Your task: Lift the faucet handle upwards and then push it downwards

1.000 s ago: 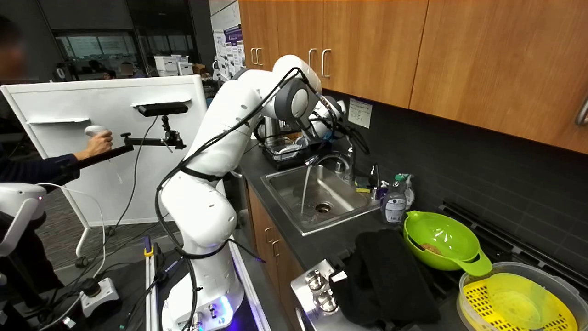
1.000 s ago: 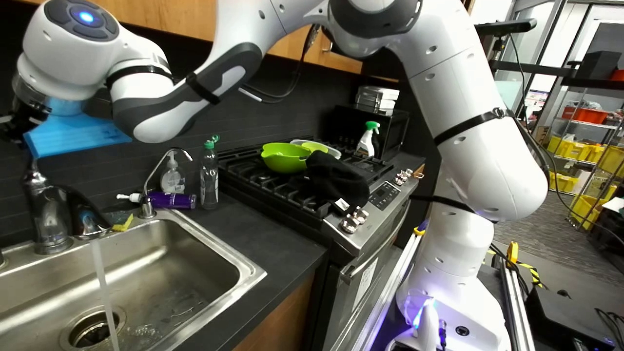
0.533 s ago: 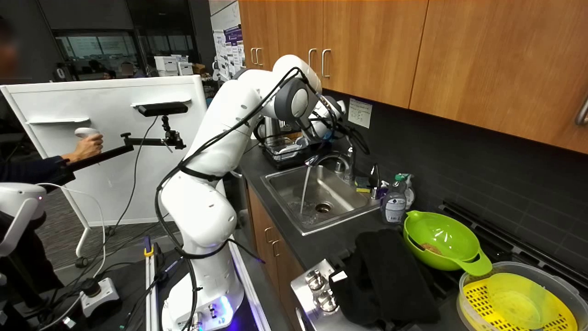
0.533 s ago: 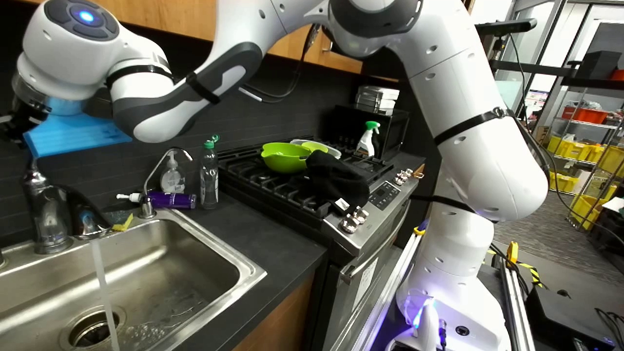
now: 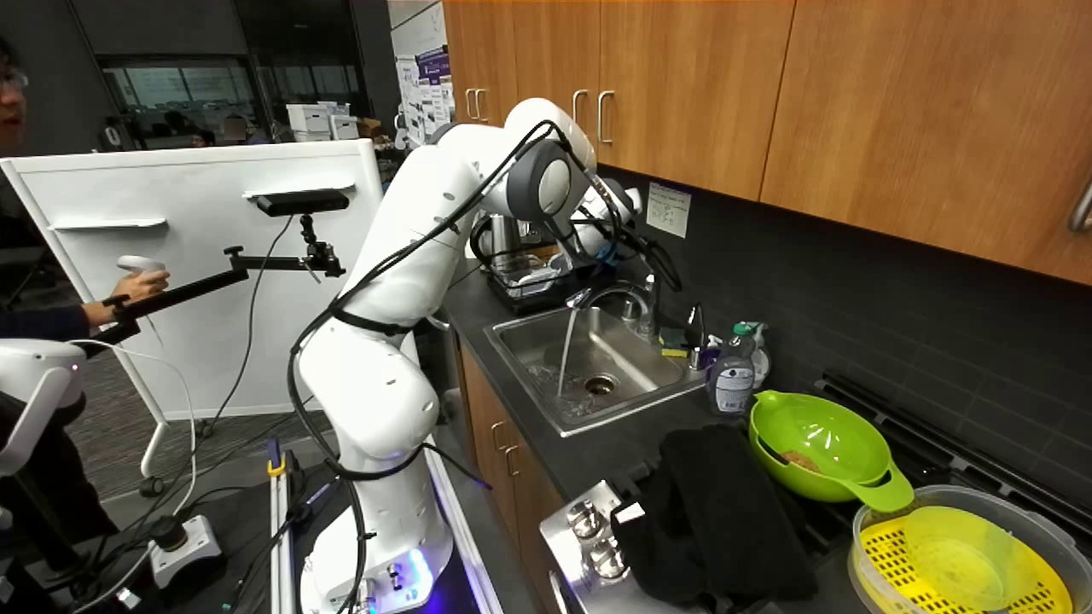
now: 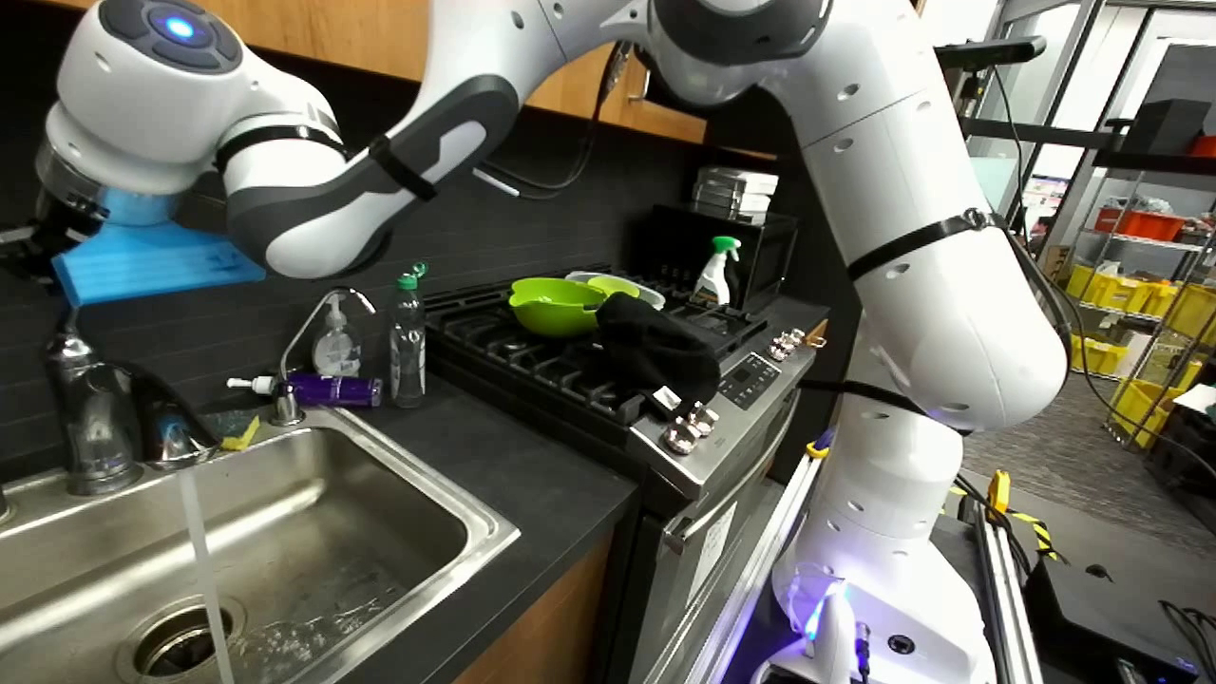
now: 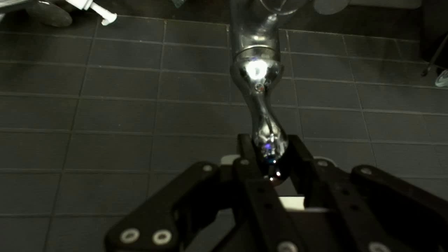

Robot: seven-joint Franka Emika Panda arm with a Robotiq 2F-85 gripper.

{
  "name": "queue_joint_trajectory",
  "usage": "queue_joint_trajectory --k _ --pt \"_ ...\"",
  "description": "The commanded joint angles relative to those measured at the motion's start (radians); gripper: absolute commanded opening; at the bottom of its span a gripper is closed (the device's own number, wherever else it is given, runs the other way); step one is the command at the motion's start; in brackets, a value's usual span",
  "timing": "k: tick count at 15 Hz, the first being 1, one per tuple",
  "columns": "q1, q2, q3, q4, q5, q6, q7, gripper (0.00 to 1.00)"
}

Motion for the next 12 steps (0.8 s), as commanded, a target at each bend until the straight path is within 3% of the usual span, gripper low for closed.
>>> queue_joint_trajectory --k 1,12 --pt "-0.029 -0.066 0.003 -0.104 0.030 -0.007 0.008 0.07" --pt "-0.025 -0.110 0.016 -0.227 0.089 0.011 0.007 0.07"
